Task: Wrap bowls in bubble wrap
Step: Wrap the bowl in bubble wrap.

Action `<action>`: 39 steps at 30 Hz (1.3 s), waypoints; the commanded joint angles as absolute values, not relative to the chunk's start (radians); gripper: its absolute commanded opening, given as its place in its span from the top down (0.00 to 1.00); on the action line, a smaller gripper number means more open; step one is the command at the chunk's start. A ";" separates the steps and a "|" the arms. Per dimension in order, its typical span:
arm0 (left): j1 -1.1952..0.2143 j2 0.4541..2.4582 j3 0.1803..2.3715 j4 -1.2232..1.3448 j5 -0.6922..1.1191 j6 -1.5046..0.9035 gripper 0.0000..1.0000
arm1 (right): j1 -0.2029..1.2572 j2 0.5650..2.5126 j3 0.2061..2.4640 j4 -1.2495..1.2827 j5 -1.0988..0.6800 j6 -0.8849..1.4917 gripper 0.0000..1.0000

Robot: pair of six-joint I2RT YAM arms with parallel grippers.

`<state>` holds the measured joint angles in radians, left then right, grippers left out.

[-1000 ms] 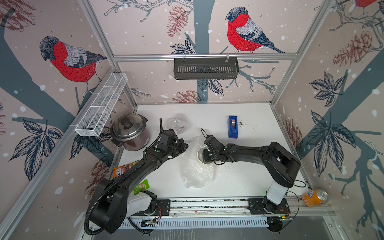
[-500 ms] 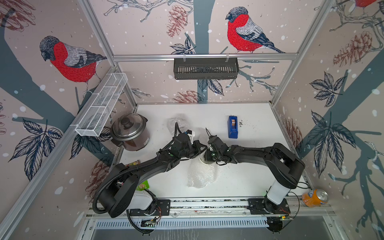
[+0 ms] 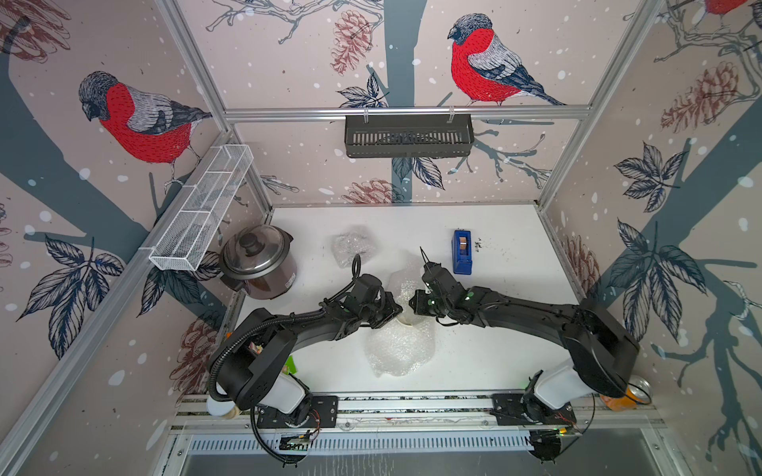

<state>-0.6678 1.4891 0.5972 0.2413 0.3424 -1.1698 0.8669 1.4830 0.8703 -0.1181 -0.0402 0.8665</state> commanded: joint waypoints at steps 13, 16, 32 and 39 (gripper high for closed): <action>-0.675 1.482 0.639 0.211 0.354 -1.128 1.00 | 0.834 1.429 0.799 -0.271 0.086 0.784 0.49; -0.695 1.472 0.666 0.180 0.345 -1.101 1.00 | 0.840 1.460 0.796 -0.234 0.061 0.788 0.60; -0.782 1.492 0.721 0.177 0.360 -1.128 1.00 | 0.867 1.465 0.769 -0.156 0.044 0.875 0.87; -0.782 1.571 0.684 0.248 0.391 -1.164 1.00 | 0.865 1.414 0.767 -0.178 0.052 0.888 0.82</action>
<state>-0.7815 1.5623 0.6891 0.1829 0.3702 -1.1465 0.8631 1.4368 0.7589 -0.1799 0.0471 0.8677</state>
